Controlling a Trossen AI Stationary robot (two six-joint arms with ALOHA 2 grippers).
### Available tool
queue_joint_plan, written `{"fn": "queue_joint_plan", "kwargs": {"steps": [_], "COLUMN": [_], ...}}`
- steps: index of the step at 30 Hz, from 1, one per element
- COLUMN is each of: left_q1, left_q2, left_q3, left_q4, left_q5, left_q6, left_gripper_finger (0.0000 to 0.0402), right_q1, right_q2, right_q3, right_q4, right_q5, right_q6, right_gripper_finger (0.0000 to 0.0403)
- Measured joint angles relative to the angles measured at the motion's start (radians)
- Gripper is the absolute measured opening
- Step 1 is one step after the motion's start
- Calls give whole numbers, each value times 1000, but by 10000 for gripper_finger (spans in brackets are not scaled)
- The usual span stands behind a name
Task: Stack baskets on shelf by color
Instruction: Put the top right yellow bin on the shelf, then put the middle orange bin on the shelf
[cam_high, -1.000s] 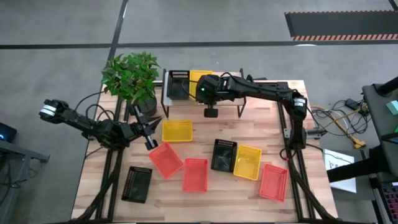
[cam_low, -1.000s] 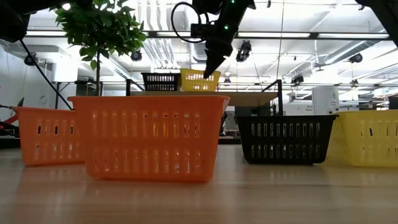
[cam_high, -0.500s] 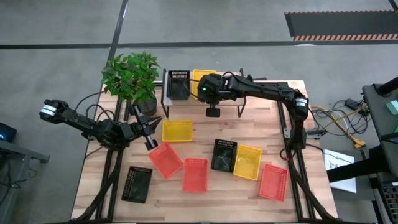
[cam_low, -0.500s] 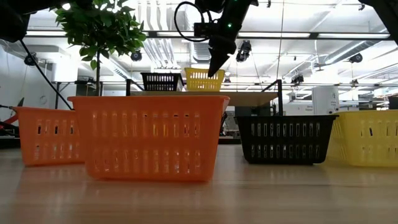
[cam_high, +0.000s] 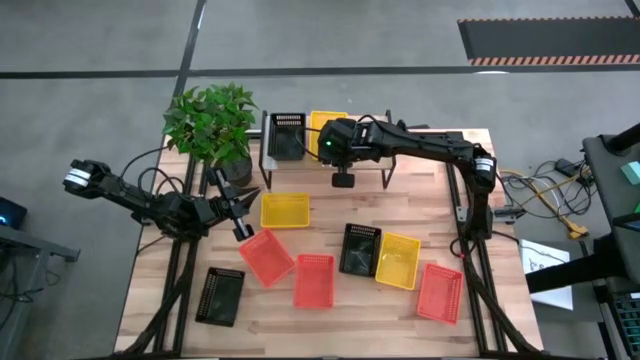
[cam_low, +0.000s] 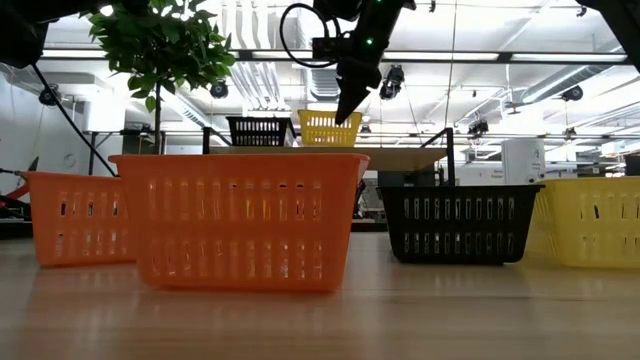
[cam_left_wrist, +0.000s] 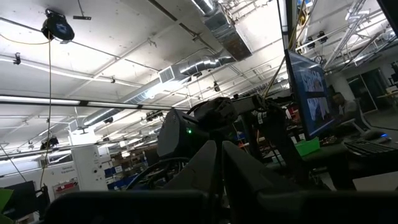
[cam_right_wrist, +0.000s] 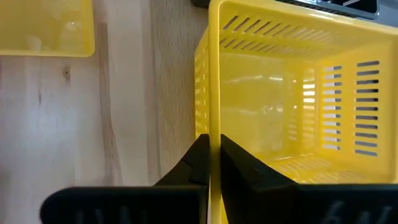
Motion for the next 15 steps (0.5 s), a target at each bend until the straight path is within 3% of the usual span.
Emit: {"fn": "queue_joint_plan", "kwargs": {"steps": [15], "left_q1": [0], "left_q2": [0], "left_q3": [0], "left_q4": [0], "left_q5": [0], "left_q6": [-1], "left_gripper_finger": [10], "right_q1": [-4], "right_q2": [-3], "right_q3": [0], "right_q4": [14], "right_q5": [-9], "right_q6": [68], "right_gripper_finger": [109]}}
